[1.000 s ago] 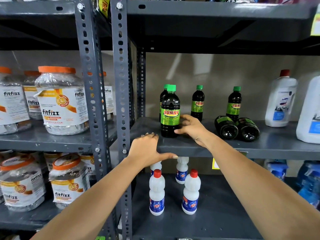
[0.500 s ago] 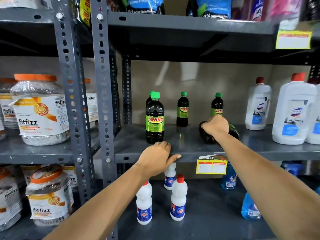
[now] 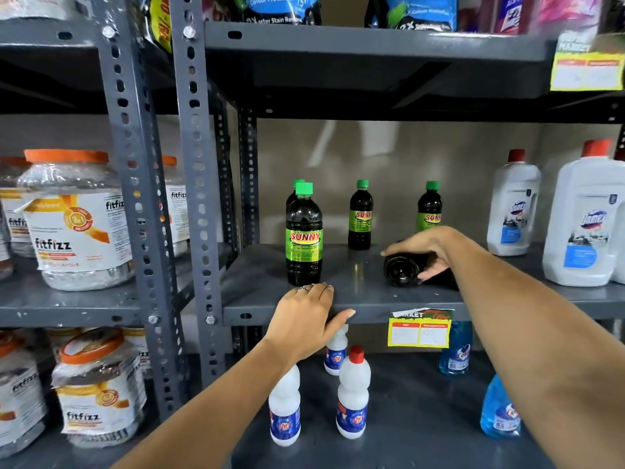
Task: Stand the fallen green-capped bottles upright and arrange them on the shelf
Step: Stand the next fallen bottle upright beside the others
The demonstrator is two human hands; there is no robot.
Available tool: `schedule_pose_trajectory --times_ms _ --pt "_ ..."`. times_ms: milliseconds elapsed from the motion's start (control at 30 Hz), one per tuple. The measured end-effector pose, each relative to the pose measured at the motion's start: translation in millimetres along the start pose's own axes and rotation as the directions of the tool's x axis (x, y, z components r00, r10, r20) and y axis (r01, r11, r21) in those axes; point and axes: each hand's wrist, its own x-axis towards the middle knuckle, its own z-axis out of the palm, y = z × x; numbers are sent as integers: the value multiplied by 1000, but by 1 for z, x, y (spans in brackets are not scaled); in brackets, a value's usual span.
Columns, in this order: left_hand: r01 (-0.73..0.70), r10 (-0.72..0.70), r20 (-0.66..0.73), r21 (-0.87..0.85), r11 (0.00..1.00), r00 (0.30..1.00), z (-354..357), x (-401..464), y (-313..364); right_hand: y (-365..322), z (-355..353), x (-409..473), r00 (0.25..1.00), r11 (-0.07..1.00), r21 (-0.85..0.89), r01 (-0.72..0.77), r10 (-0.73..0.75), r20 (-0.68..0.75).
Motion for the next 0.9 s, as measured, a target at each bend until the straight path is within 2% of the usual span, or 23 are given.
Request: schedule_pose_trajectory --times_ms 100,233,333,433,533,600,700,900 --pt "5 -5 -25 2 1000 1000 0 0 0 7 8 7 999 991 129 41 -41 -8" --pt "17 -16 -46 19 1000 999 -1 0 3 15 21 9 985 931 320 173 -164 -54" --pt "31 -31 -56 -14 999 998 2 0 4 21 35 20 955 835 465 294 -273 -114" --pt "34 -35 -67 -16 999 997 1 0 4 26 51 22 894 699 561 444 -387 -225" --pt "34 -35 -70 -15 999 997 1 1 4 31 53 26 824 645 517 563 -488 -289" --pt "35 -37 -79 -19 999 996 1 0 5 38 48 31 797 662 451 599 -546 -258" --pt "47 -47 -86 -11 999 995 1 1 5 47 42 30 783 688 391 611 -596 -176" --pt "45 -44 -111 8 999 993 2 0 7 50 43 37 785 657 456 601 -591 -184"
